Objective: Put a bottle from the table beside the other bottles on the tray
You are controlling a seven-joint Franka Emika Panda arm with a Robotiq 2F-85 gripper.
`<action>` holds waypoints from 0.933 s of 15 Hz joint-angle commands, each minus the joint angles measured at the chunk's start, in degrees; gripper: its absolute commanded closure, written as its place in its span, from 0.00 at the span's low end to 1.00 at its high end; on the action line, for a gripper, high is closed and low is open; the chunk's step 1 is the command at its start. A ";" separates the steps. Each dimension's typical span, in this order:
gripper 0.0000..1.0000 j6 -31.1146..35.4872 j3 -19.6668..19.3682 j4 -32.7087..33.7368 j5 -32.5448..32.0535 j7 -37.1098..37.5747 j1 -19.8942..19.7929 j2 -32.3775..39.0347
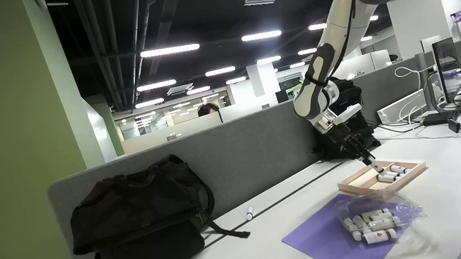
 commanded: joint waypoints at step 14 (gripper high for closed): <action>0.27 -0.59 0.12 3.04 -2.92 2.12 -0.10 3.77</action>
